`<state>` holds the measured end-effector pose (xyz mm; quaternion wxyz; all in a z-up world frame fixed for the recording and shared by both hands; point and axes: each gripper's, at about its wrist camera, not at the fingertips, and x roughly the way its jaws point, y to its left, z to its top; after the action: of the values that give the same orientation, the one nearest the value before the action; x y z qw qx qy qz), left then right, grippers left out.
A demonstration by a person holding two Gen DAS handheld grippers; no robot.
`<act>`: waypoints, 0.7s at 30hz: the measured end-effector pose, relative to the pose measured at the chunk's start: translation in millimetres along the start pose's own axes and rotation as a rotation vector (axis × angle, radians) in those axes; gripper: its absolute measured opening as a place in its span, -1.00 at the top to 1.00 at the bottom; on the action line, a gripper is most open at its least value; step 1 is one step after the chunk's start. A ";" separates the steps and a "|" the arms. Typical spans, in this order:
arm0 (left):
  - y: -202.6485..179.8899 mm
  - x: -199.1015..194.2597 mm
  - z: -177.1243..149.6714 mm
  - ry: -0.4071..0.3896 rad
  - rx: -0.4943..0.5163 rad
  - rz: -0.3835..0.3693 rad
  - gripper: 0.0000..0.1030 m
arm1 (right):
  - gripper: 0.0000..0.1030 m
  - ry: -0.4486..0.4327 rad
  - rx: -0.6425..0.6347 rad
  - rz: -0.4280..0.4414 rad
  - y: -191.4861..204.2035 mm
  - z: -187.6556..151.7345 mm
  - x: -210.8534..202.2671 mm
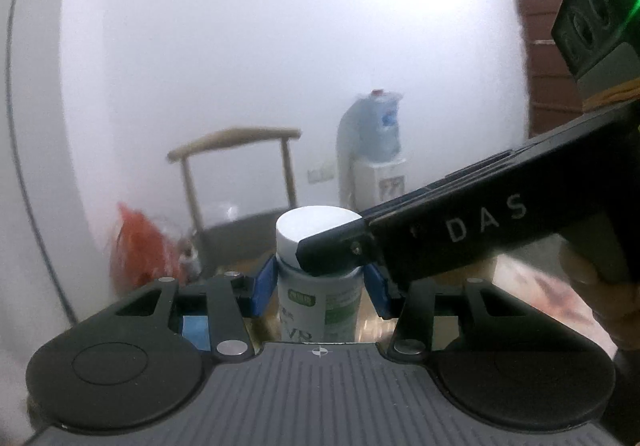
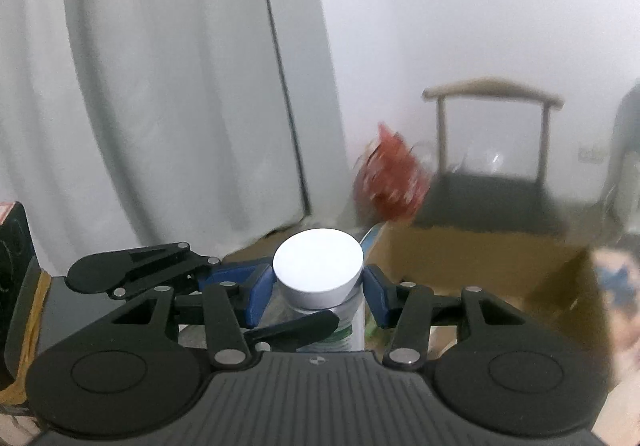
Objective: Organize rigid objects
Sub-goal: 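Carry the white pill bottle into the box and open the right tool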
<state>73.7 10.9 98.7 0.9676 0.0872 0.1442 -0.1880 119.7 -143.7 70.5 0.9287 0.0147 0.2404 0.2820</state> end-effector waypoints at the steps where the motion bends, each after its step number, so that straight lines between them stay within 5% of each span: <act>1: -0.9 10.9 8.0 -0.003 0.005 -0.015 0.08 | -0.03 -0.010 -0.005 -0.019 -8.1 6.5 0.8; 8: -2.8 103.3 39.6 0.115 0.010 -0.106 0.08 | -0.03 0.042 0.035 -0.096 -77.4 29.7 42.9; 14: -7.0 181.5 35.1 0.258 0.048 -0.100 0.08 | -0.03 0.124 0.150 -0.086 -139.4 25.5 102.1; 21: -3.4 228.4 14.3 0.398 0.061 -0.095 0.08 | -0.03 0.200 0.251 -0.042 -186.1 5.7 149.1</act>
<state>278.7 -72.8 40.5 0.9070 0.1450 0.3307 -0.2166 326.6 -220.3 -20.1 0.8967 0.0973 0.3652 0.2304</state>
